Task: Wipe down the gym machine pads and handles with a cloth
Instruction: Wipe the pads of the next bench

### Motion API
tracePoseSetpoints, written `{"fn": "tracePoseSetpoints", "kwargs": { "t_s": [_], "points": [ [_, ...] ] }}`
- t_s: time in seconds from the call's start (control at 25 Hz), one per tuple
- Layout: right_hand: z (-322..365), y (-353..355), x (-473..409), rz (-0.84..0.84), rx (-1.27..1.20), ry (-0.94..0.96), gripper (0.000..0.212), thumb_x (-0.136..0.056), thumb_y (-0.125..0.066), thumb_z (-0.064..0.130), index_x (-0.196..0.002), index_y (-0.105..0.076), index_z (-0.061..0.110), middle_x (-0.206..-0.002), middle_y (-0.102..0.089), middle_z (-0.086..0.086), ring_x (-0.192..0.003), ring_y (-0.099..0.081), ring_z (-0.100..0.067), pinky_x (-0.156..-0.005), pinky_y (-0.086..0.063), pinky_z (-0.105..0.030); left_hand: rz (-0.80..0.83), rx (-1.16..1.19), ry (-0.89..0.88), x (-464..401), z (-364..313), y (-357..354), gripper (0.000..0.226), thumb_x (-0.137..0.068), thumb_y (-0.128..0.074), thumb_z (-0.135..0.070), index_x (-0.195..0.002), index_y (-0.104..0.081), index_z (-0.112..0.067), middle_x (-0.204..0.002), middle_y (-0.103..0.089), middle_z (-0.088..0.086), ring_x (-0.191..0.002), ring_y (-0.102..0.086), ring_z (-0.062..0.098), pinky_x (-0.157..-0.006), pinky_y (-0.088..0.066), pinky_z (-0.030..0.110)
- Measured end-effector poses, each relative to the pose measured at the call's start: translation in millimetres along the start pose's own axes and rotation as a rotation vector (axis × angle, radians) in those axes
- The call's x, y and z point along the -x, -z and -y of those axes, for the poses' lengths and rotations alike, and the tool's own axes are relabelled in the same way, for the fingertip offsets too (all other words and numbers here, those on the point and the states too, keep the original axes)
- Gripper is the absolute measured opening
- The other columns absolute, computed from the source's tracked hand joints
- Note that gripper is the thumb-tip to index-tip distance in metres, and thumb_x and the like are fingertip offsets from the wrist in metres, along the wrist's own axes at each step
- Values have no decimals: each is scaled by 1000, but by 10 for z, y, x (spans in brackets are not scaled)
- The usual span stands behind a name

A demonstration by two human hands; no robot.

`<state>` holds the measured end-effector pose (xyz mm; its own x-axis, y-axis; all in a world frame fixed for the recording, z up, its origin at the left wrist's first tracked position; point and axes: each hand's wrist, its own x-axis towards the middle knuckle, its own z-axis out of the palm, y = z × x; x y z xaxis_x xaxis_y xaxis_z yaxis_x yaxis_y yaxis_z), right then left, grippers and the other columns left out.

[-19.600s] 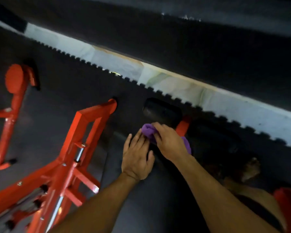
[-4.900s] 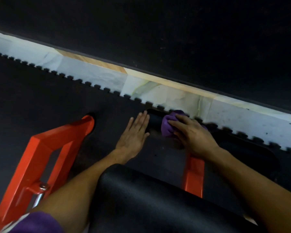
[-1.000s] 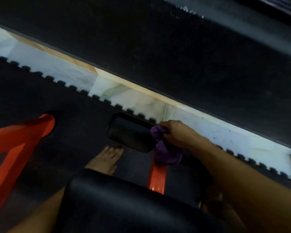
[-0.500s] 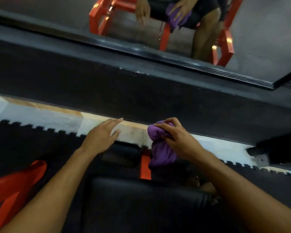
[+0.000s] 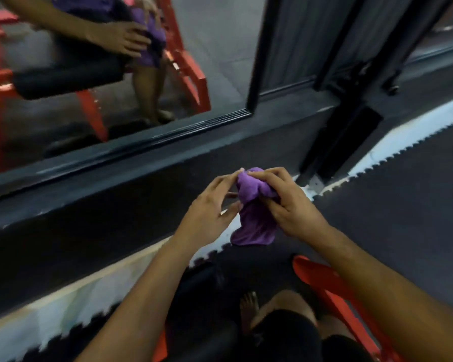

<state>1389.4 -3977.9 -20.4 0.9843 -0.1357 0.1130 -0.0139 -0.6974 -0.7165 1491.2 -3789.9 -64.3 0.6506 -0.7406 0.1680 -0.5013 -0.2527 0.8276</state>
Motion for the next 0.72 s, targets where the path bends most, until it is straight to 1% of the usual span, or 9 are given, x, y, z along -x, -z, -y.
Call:
{"fn": "tracePoseSetpoints", "kwargs": {
  "t_s": [0.12,0.24,0.36,0.44,0.52,0.56,0.6,0.72],
  "points": [
    [-198,944,109,-111,0,-85,58,-89,-56,-5,-141,-54,21,-131,-52,5,-124,-49,1,-107,-33,-14,114,127,-68,-840,-804,-343,56,-96,-74,-21,-147,-51,-26,-132,-62,-15,-117,-65,6,-101,-55,34],
    [-187,1877,290,-217,16,-183,50,-95,-57,4,-140,-54,25,-131,-54,11,-123,-51,2,-104,-33,-11,165,172,-108,-1486,-1656,-588,42,-97,-72,-24,-137,-59,-24,-121,-70,-14,-110,-69,8,-95,-57,33],
    [-18,2748,474,-300,84,-288,43,-101,-58,15,-143,-52,25,-131,-56,11,-118,-54,0,-100,-37,-12,200,160,-194,-1960,-2471,-709,43,-99,-68,-15,-141,-59,-21,-128,-70,-10,-114,-66,3,-97,-54,26],
    [100,3237,567,-352,148,-348,46,-99,-57,12,-143,-52,26,-130,-58,11,-116,-56,-4,-99,-40,-16,226,139,-250,-2209,-2924,-743,50,-97,-66,-6,-144,-57,-21,-134,-67,-10,-117,-64,2,-99,-50,19],
    [245,3637,673,-421,217,-402,48,-96,-53,10,-139,-55,29,-127,-61,11,-113,-58,-8,-97,-45,-23,254,100,-322,-2420,-3300,-740,51,-97,-63,-4,-144,-57,-24,-135,-63,-17,-118,-61,-2,-98,-44,10],
    [328,3817,742,-473,240,-434,48,-95,-52,10,-137,-57,31,-124,-62,13,-111,-59,-9,-95,-47,-25,272,78,-366,-2526,-3469,-758,51,-97,-62,-5,-143,-57,-26,-134,-63,-20,-119,-60,-3,-99,-42,9],
    [383,3945,796,-519,259,-458,47,-95,-51,10,-135,-58,33,-121,-62,16,-107,-60,-10,-91,-48,-26,288,60,-396,-2621,-3589,-787,49,-97,-61,-6,-142,-57,-27,-135,-63,-20,-120,-60,-2,-100,-42,10],
    [469,4186,991,-657,333,-544,38,-98,-51,17,-129,-60,37,-109,-55,18,-95,-62,-15,-81,-52,-34,348,31,-501,-2824,-3938,-930,44,-99,-58,-12,-141,-56,-28,-137,-63,-17,-124,-59,4,-104,-46,22]
  ]
}}
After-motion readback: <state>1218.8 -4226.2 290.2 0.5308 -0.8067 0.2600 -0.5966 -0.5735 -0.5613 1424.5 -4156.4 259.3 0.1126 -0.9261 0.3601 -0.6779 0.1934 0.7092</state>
